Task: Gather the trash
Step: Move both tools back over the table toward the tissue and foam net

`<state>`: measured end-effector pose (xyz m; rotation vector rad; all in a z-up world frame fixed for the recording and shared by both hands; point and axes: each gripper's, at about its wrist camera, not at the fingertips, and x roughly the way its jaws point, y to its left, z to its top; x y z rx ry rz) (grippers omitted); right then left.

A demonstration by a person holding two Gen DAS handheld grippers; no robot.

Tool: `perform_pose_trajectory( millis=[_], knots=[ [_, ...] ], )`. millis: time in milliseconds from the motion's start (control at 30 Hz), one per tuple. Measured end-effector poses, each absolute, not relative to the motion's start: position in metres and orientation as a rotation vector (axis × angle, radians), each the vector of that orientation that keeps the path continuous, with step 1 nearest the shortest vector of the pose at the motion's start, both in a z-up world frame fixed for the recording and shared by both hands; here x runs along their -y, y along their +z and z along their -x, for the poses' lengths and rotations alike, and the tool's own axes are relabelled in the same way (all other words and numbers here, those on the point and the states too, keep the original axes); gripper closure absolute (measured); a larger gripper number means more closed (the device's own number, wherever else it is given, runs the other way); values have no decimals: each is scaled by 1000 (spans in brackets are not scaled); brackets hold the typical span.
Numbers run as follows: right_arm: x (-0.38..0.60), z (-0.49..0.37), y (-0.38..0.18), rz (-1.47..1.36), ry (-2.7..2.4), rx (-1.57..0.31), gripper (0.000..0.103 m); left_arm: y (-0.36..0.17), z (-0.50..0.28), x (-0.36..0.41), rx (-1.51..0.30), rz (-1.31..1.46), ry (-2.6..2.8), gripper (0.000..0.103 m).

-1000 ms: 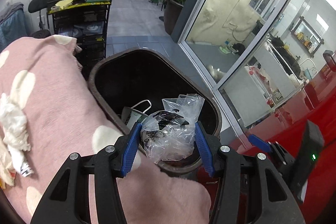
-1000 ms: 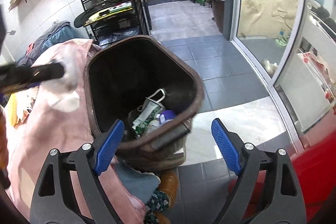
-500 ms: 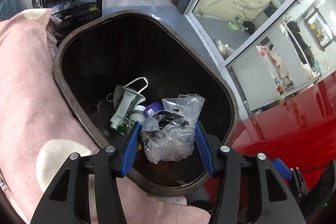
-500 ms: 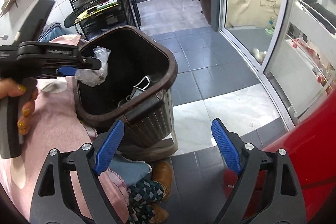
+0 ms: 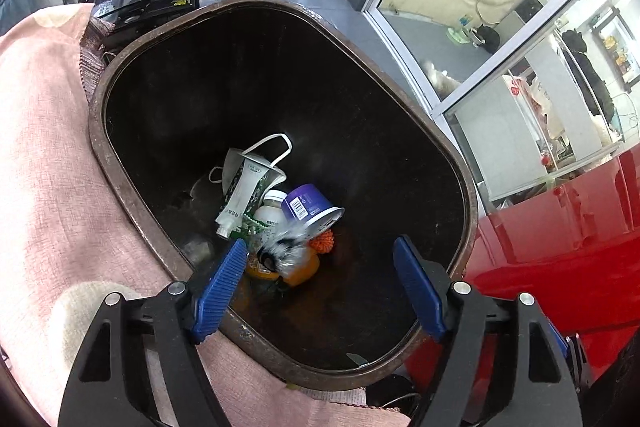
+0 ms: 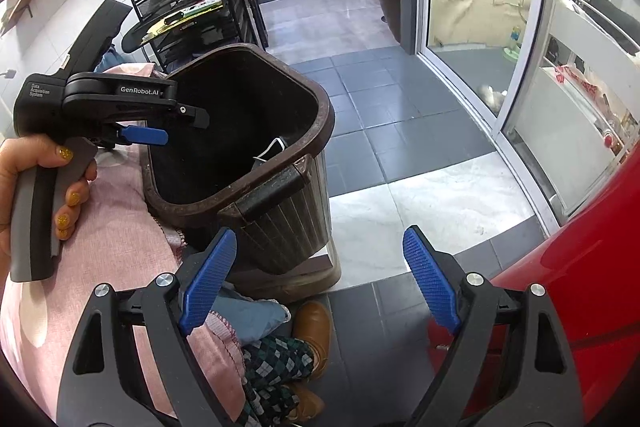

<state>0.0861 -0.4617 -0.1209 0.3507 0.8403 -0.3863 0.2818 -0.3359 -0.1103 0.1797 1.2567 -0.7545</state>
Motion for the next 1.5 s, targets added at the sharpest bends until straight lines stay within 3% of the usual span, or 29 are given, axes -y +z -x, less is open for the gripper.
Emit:
perform_pose_trajectory(
  millis=[633,800,1067,1500],
  knots=[
    [444,-94,-111,-305,-351,-824,18,-60,-241,286,-1002,-152,-788,17],
    [427,-102,-103,-282,-307,-796,17,-36,-220,251,-879,-160,-757,11],
    [394,-121,-79,-226,-211,-745,17,-16,-206,184,-776,-137,-652,10],
    [303,-176,-42,-125,70,-738,16,-8,-209,60,-723,-95,-362,7]
  ],
)
